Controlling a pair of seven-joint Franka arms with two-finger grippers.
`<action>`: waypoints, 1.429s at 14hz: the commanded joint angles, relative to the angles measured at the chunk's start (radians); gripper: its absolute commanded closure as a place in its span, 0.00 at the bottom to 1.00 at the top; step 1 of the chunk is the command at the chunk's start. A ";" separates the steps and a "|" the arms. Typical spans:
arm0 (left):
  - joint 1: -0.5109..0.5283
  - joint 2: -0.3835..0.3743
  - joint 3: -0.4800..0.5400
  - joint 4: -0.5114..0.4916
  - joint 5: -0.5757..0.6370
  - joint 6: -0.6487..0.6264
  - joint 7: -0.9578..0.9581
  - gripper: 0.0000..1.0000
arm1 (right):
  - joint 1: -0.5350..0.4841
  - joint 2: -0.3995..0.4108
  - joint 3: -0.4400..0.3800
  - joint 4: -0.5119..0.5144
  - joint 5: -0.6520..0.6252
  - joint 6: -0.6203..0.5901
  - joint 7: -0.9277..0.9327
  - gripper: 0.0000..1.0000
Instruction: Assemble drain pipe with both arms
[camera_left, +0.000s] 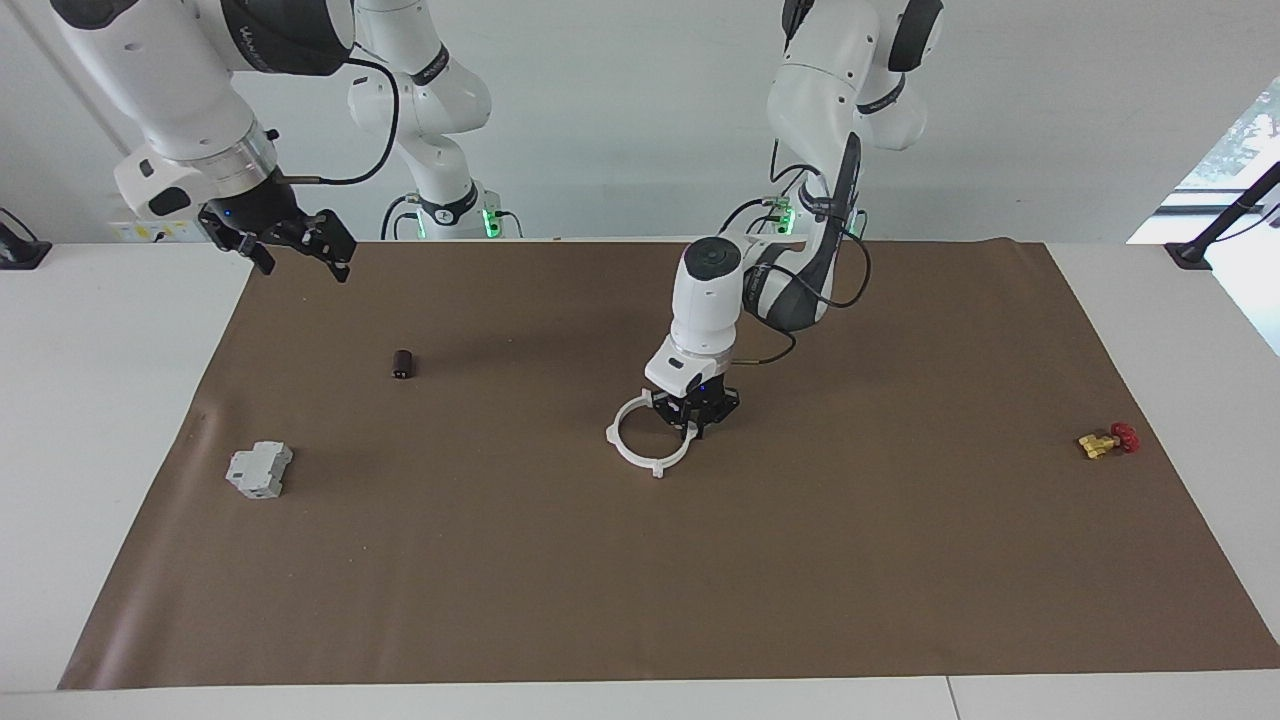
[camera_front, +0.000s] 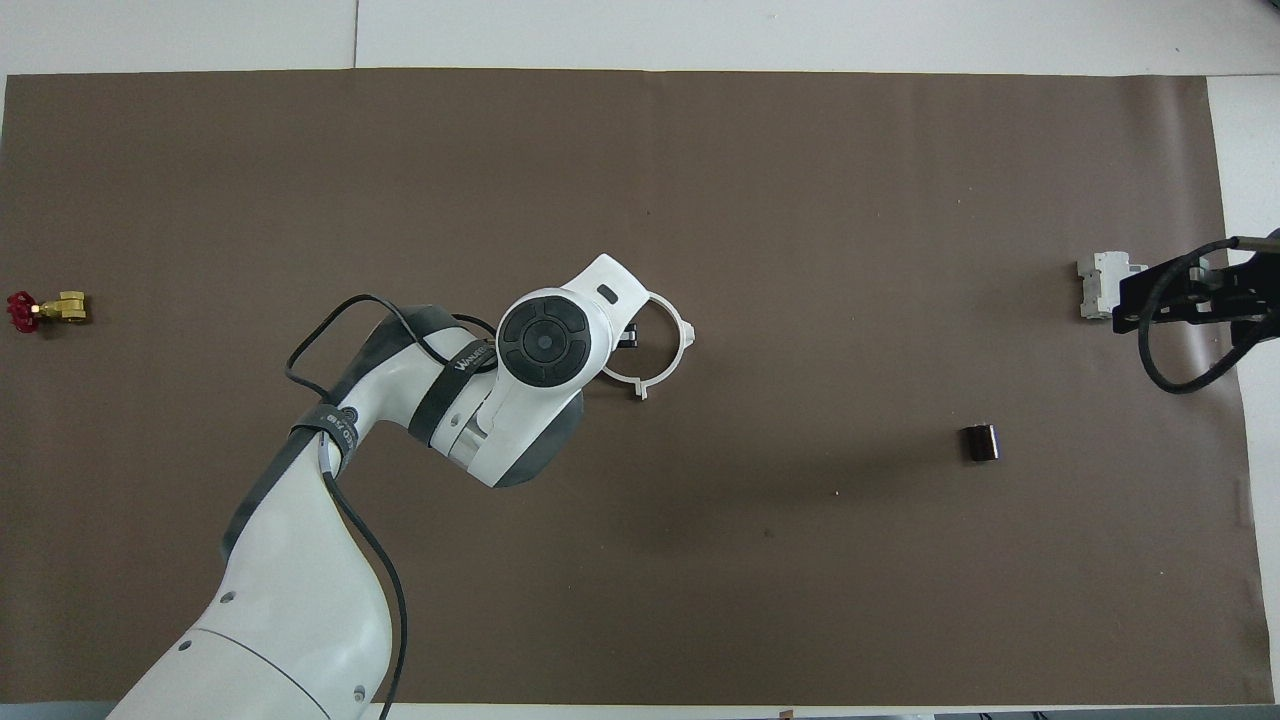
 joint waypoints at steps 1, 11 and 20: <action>-0.005 -0.012 0.008 -0.029 0.025 0.033 -0.004 0.24 | -0.017 -0.011 0.011 -0.017 0.006 0.019 -0.013 0.00; 0.110 -0.194 0.008 -0.029 0.024 -0.177 0.041 0.00 | -0.016 -0.009 0.011 -0.011 0.006 0.019 -0.017 0.00; 0.400 -0.297 0.009 0.000 -0.030 -0.310 0.332 0.00 | -0.037 -0.006 0.000 0.023 0.041 0.008 -0.017 0.00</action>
